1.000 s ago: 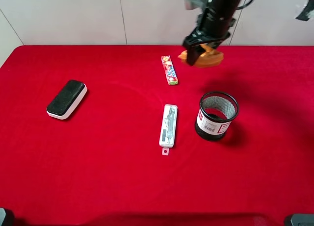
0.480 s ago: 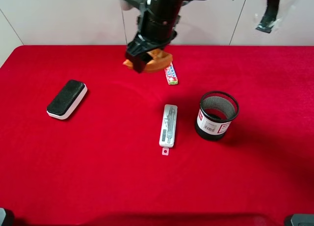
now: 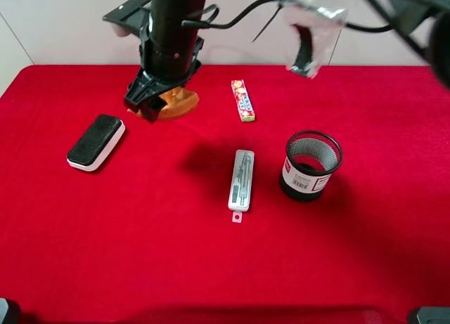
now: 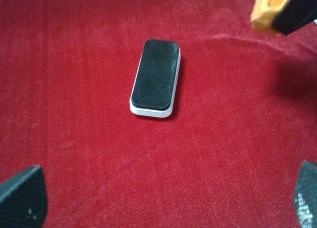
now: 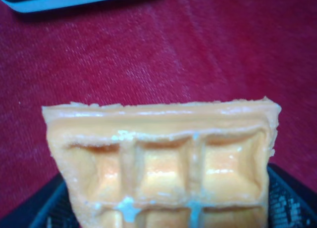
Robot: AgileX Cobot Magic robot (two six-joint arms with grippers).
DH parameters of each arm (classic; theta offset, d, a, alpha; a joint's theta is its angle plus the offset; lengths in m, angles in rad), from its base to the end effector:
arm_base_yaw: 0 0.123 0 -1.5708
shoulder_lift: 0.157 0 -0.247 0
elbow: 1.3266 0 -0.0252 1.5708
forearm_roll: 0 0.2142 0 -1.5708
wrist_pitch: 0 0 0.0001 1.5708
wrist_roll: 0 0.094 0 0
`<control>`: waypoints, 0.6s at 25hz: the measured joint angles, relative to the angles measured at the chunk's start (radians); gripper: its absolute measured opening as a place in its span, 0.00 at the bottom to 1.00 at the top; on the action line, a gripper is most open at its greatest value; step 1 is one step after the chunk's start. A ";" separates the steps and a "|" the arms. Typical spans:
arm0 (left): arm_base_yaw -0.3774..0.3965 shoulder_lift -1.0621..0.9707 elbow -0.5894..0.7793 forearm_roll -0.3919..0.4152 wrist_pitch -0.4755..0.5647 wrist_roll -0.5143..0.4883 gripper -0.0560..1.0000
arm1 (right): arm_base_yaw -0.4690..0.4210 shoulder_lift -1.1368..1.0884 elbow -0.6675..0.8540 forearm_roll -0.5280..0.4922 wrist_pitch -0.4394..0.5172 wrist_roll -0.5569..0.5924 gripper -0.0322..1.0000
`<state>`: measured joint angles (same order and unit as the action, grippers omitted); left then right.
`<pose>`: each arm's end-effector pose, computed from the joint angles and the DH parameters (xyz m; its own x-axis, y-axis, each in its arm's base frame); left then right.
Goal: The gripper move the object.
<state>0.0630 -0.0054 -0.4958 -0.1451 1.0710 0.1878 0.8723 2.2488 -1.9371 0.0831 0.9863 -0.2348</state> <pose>0.0035 -0.0117 0.2572 -0.4502 0.0885 -0.8886 0.1037 0.9935 0.0464 0.2719 0.3340 0.1779 -0.4444 -0.8205 -0.3596 -0.8788 0.4772 -0.0028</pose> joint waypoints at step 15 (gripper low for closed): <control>0.000 0.000 0.000 0.000 0.000 0.000 0.99 | 0.010 0.190 -0.051 0.081 -0.069 0.010 0.54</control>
<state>0.0630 -0.0054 -0.4958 -0.1451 1.0710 0.1878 0.8821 2.4385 -1.9885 0.1639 0.9175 -0.2244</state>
